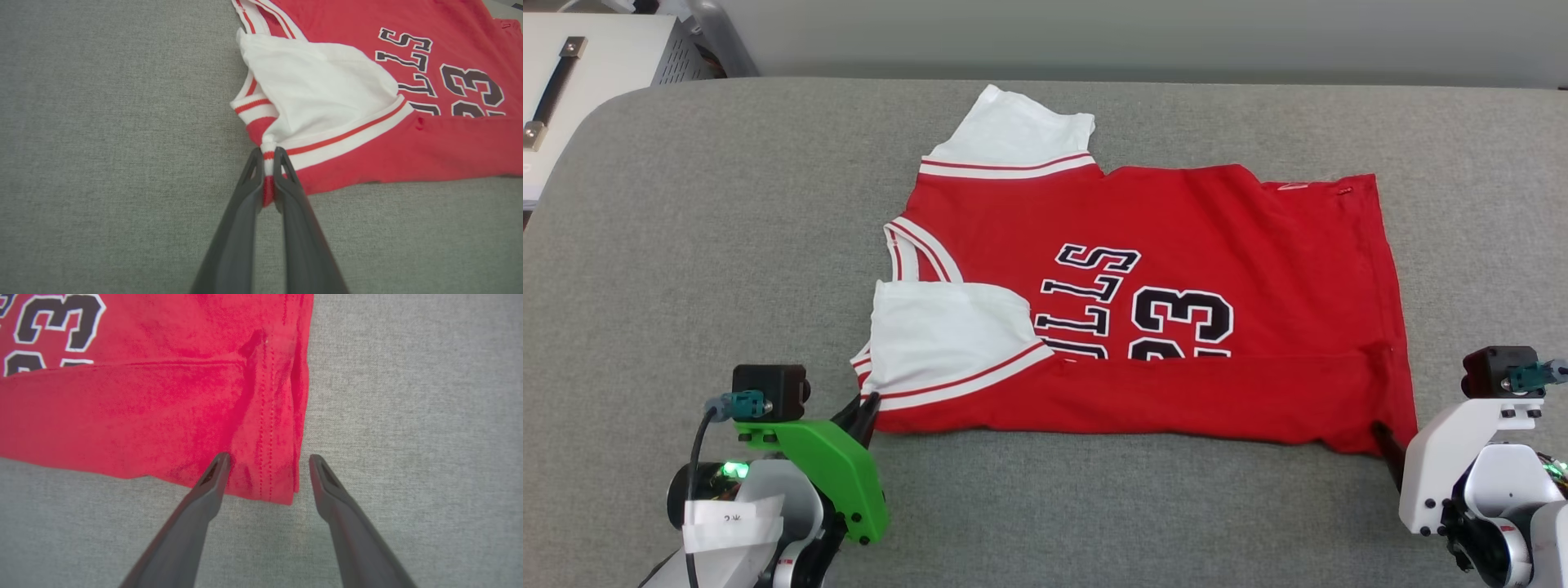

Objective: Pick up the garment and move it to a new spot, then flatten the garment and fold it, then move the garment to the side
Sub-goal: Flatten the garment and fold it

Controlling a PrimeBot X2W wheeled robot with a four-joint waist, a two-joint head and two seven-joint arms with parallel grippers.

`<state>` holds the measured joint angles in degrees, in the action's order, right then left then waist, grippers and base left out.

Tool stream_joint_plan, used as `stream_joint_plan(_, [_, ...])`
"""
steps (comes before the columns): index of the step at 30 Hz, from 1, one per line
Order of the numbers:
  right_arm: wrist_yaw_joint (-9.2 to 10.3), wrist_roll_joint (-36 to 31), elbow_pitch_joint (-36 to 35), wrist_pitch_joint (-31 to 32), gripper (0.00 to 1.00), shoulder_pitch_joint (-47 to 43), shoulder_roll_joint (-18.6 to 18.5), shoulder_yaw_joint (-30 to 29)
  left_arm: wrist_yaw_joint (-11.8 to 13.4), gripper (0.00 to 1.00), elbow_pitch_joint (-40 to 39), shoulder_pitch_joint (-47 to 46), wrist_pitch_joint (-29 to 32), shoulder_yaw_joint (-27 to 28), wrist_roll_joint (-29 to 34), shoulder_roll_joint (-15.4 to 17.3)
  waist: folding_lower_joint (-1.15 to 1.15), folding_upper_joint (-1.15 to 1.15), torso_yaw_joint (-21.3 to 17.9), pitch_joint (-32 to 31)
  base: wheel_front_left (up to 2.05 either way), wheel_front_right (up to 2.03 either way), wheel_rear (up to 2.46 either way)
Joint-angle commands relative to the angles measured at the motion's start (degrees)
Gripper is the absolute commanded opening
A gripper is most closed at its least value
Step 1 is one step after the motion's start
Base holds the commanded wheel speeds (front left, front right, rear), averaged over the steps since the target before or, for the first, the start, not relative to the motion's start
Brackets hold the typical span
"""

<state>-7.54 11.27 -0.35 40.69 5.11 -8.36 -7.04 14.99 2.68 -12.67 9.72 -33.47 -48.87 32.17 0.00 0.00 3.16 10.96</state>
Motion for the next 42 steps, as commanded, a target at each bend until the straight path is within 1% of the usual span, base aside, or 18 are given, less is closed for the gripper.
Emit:
stream_joint_plan(1, [0.05,-1.2,0.8,0.2,1.00,1.1,0.3,-0.5,0.5,0.00,-0.7,0.4,0.2,-0.1,0.3,0.3,0.00,0.00,0.3,0.5,0.00,0.00,0.00])
stream_joint_plan(8, [0.05,-3.8,4.6,1.2,1.00,2.3,1.7,-2.0,1.6,0.00,-3.2,0.5,0.3,0.1,0.6,0.7,0.00,0.00,0.8,2.1,0.00,0.00,0.00])
stream_joint_plan(12, [0.05,-2.9,6.2,2.4,1.00,2.3,2.5,-1.5,2.0,0.00,-4.0,0.3,0.3,0.3,0.6,0.7,0.00,0.00,0.9,3.1,0.00,0.00,0.00])
stream_joint_plan(13, [0.05,-2.5,6.6,3.1,0.87,2.2,2.7,-1.2,2.2,0.00,-4.0,0.2,0.3,0.3,0.7,0.7,0.00,0.00,0.9,3.3,0.00,0.00,0.00])
stream_joint_plan(14, [0.05,-2.1,6.9,3.8,0.52,2.1,2.8,-0.9,2.3,0.00,-3.9,0.2,0.2,0.3,0.8,0.8,0.00,0.00,0.8,3.4,0.00,0.00,0.00])
stream_joint_plan(15, [0.05,-1.5,7.1,4.4,0.00,2.0,2.9,-0.6,2.4,0.00,-3.8,0.1,0.1,0.4,0.9,0.8,0.00,0.00,0.8,3.6,0.00,0.00,0.00])
stream_joint_plan(20, [0.05,-0.5,7.1,4.3,0.00,2.1,2.6,-0.2,1.7,0.00,-2.5,0.4,1.1,-0.1,-0.1,0.6,0.00,0.00,0.4,3.0,0.00,0.00,0.00])
stream_joint_plan(26, [0.05,0.2,7.2,3.5,0.00,1.6,1.0,-1.2,1.4,0.00,-0.4,1.5,1.5,-0.4,-0.8,0.7,0.00,0.00,-0.2,0.3,0.00,0.00,0.00])
stream_joint_plan(28, [0.05,0.4,7.2,3.7,0.00,1.1,0.1,-1.2,1.4,0.00,0.1,2.1,1.5,-0.5,-1.2,0.7,0.00,0.00,-0.5,-0.8,0.00,0.00,0.00])
stream_joint_plan(29, [0.05,1.0,6.9,4.2,0.00,0.0,-1.4,-1.2,1.3,0.00,0.4,3.0,1.8,-0.6,-1.6,1.0,0.00,0.00,-0.5,-2.4,0.00,0.00,0.00])
stream_joint_plan(34, [0.05,2.3,5.1,5.6,0.00,-2.8,-3.3,-1.9,1.9,0.00,-0.5,5.4,3.7,-1.3,-2.4,2.1,0.00,0.00,-0.3,-4.6,0.00,0.00,0.00])
stream_joint_plan(37, [0.05,3.2,3.3,6.8,0.00,-5.1,-3.8,-2.7,2.3,0.00,-1.8,7.5,5.5,-2.0,-3.3,2.9,0.00,0.00,-0.1,-5.5,0.00,0.00,0.00])
stream_joint_plan(42, [0.05,4.1,0.4,7.8,0.00,-8.7,-4.3,-4.3,3.1,0.00,-3.8,10.6,6.0,-2.4,-4.1,3.8,0.00,0.00,0.1,-6.0,0.00,0.00,0.00])
